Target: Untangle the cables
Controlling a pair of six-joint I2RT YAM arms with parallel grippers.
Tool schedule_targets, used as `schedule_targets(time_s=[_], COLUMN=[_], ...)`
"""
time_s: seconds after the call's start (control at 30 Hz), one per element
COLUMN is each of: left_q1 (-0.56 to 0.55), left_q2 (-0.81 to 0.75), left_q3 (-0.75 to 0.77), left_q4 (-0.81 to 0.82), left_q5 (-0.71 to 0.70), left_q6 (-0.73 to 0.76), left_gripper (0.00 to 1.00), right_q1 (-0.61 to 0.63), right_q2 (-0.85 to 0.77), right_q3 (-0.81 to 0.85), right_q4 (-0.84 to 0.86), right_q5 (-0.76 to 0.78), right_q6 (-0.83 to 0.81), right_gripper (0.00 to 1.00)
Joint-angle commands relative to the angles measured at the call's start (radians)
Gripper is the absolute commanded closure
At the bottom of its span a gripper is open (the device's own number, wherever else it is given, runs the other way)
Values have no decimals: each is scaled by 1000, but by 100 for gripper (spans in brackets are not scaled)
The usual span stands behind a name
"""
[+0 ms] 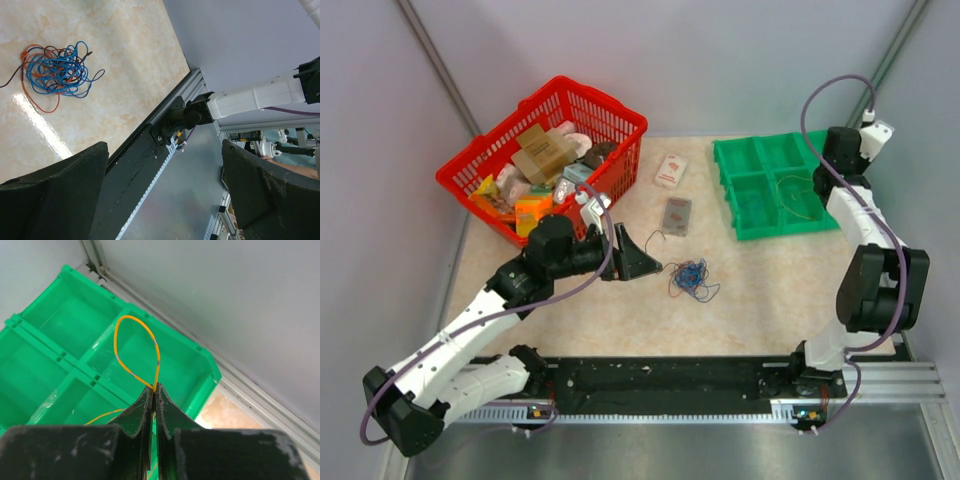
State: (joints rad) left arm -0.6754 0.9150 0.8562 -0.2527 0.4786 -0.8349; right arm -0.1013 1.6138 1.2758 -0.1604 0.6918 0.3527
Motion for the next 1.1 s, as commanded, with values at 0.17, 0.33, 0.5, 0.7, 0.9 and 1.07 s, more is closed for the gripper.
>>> schedule_targets(time_s=[0.17, 0.33, 0.5, 0.7, 0.9, 1.07], left_q1=[-4, -4, -4, -6, -4, -6], left_q2=[38, 15, 5, -4, -4, -2], left_q3=[40, 24, 1, 4, 4, -5], left_q4=[64, 55, 58, 53, 47, 61], left_q5=[35, 17, 22, 22, 17, 18], left_q6=[14, 22, 14, 16, 17, 8], left_gripper=[2, 2, 2, 2, 2, 2], right_q1=[61, 95, 94, 34, 28, 28], right_q2=[115, 91, 75, 178, 238, 154], right_q3=[-1, -33, -75, 32, 175, 172], right_q4=[213, 110, 27, -94, -240, -356], right_q5=[-279, -317, -315, -424, -575, -523], right_q6=[-270, -270, -212, -141, -167, -136], right_gripper=[100, 100, 100, 100, 65, 41])
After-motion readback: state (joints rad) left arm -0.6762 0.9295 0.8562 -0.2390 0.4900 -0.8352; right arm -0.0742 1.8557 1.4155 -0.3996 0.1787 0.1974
